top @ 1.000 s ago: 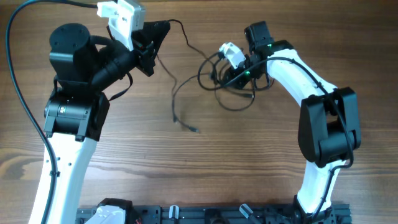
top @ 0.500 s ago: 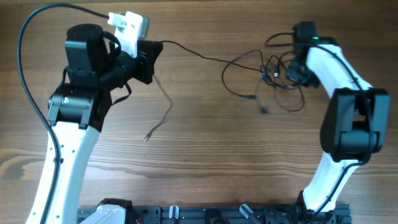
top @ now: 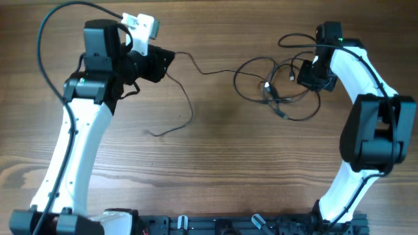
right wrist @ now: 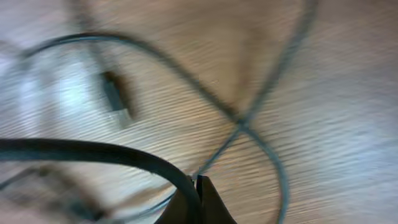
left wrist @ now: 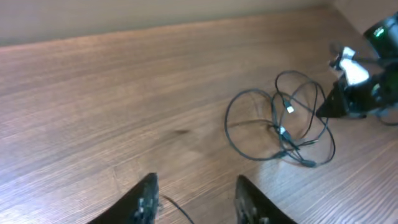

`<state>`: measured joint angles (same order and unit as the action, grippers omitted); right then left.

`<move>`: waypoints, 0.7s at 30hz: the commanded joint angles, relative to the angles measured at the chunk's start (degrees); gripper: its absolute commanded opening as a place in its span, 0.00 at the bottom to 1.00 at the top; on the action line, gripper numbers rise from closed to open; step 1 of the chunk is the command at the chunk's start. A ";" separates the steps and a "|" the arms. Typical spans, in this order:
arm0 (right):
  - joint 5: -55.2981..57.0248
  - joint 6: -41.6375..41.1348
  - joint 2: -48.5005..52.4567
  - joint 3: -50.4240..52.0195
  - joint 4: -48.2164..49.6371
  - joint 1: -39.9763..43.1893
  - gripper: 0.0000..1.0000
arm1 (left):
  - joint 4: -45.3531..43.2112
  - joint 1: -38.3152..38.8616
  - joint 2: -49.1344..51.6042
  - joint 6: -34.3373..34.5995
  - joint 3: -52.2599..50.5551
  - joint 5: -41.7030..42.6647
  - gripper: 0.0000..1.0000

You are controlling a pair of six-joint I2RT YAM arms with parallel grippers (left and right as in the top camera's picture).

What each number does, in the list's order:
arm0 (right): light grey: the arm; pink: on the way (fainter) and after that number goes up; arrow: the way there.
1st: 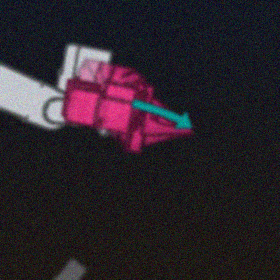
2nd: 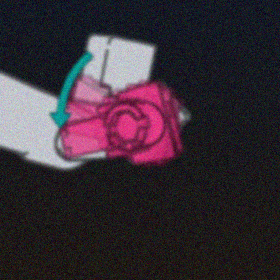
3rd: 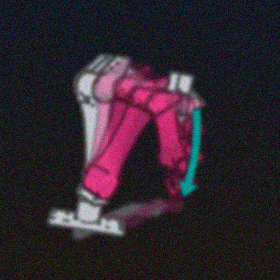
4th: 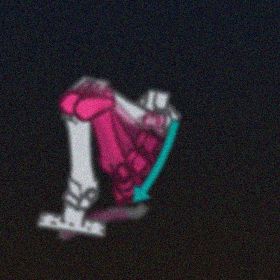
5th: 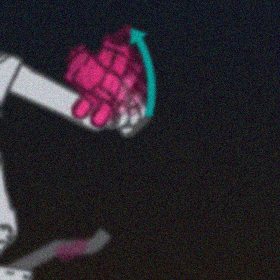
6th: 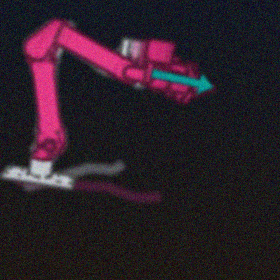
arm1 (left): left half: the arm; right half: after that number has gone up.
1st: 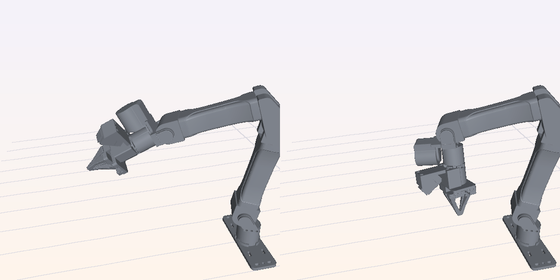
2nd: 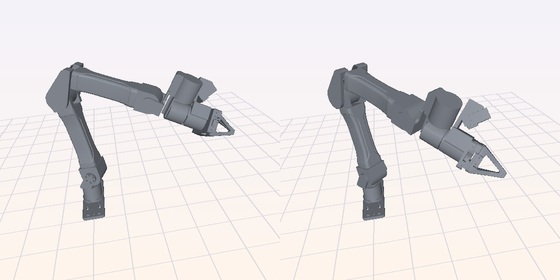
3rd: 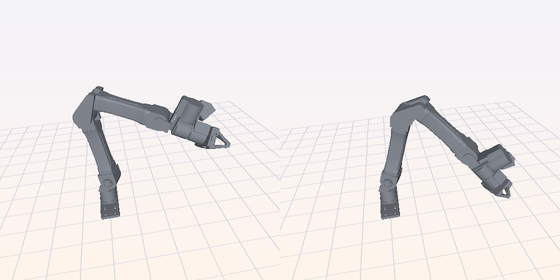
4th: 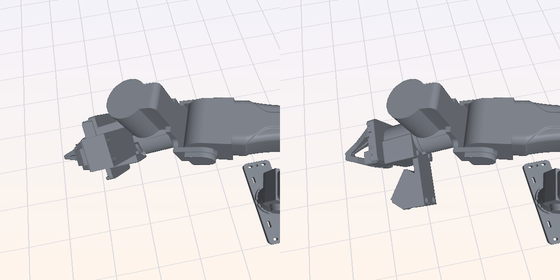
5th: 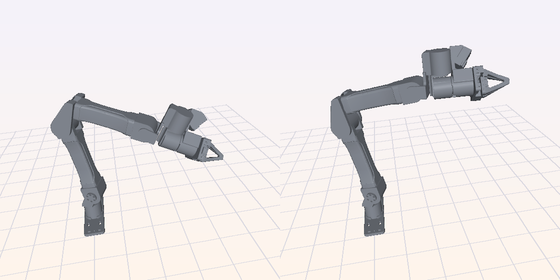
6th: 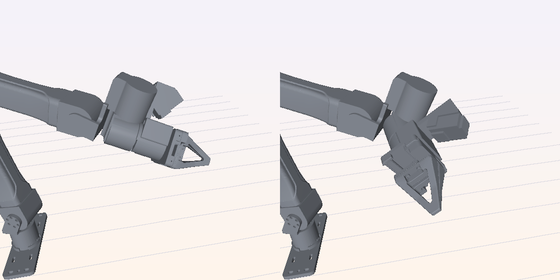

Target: Untangle cables

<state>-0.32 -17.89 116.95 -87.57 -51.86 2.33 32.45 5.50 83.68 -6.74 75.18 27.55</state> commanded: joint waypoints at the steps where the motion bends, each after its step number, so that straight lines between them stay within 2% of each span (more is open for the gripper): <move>1: -13.22 3.58 -10.38 -3.69 0.00 -0.28 0.04 | -1.40 -0.24 1.64 -0.57 1.18 6.08 0.58; 4: -19.65 4.22 -17.44 -4.00 -0.07 -0.28 0.04 | -1.79 1.31 1.86 -0.57 1.18 6.27 0.65; 7: -23.04 4.22 -23.15 -4.00 -0.04 -0.28 0.04 | -1.75 3.91 1.88 -2.49 1.18 10.01 0.67; 9: -25.22 4.46 -26.62 -4.00 -0.46 -0.28 0.04 | -2.19 6.62 2.27 -3.58 1.18 13.00 0.72; 12: -28.30 5.31 -30.23 -4.00 -1.18 -0.28 0.04 | -3.02 11.10 4.13 -3.63 1.16 12.94 0.76; 21: -31.41 5.73 -32.41 -4.00 -2.29 -0.28 0.04 | -6.19 18.78 10.21 -3.61 1.18 15.06 0.75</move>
<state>-28.25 -13.37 86.02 -90.83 -54.17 2.28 27.03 22.68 92.27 -9.23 75.20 40.64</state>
